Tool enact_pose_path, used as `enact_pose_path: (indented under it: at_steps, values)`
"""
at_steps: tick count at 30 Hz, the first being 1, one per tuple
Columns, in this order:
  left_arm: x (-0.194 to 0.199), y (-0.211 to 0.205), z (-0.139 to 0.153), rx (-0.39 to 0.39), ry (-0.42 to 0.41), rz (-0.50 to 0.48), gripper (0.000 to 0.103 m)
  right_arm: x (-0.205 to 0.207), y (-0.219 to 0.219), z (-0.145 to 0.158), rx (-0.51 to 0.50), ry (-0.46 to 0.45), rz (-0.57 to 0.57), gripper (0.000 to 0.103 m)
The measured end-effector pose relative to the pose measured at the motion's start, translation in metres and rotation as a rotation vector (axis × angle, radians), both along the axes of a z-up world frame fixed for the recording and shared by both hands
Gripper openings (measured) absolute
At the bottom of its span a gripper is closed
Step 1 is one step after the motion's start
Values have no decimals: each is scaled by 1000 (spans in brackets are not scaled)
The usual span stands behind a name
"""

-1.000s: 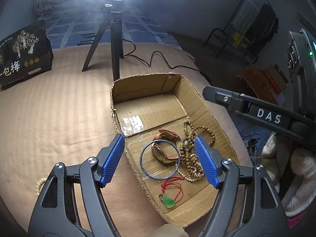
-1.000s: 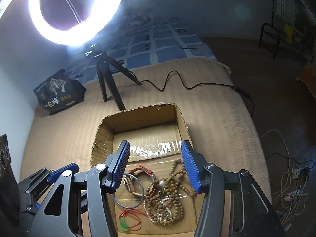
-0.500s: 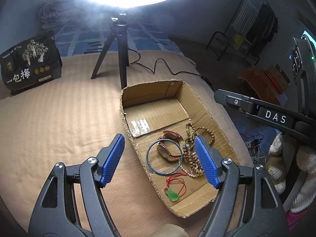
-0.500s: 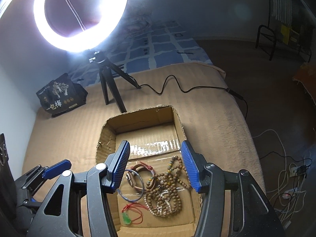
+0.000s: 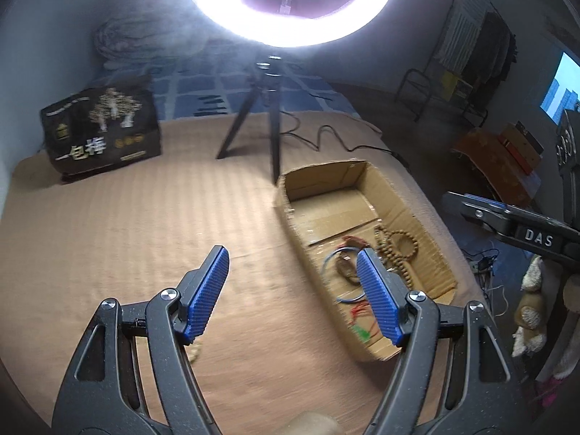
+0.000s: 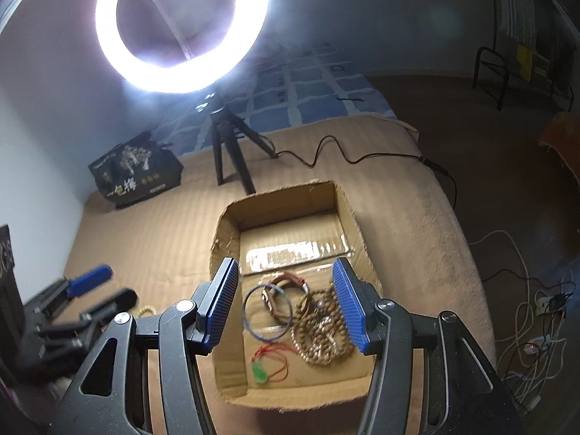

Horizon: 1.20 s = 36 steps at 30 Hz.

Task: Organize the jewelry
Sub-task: 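Move both grippers back toward the yellow bracelet and remaining pearl earring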

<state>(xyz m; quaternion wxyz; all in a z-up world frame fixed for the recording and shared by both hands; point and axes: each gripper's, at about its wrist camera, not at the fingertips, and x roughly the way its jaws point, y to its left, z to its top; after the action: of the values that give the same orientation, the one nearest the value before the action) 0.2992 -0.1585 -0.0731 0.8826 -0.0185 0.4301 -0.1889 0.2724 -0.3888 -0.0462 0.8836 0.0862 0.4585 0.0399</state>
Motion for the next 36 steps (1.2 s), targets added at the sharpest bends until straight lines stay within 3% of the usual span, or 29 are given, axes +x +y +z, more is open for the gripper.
enact_pose_path:
  at_steps: [2, 7, 19, 29, 36]
  values:
    - [-3, 11, 1, 12, -7, 5, 75, -5, 7, 3, 1, -4, 11, 53]
    - [-14, 41, 3, 52, -24, 11, 75, -17, 26, 8, 4, -29, 38, 70]
    - [-40, 107, -10, 88, 1, 56, 75, -21, 93, -9, -17, 24, 185, 71]
    - [-61, 129, -41, 122, 58, 15, 75, -13, 137, -38, -15, 106, 256, 71]
    - [-77, 119, -69, 133, 123, -72, 58, -5, 157, -58, 2, 155, 266, 71]
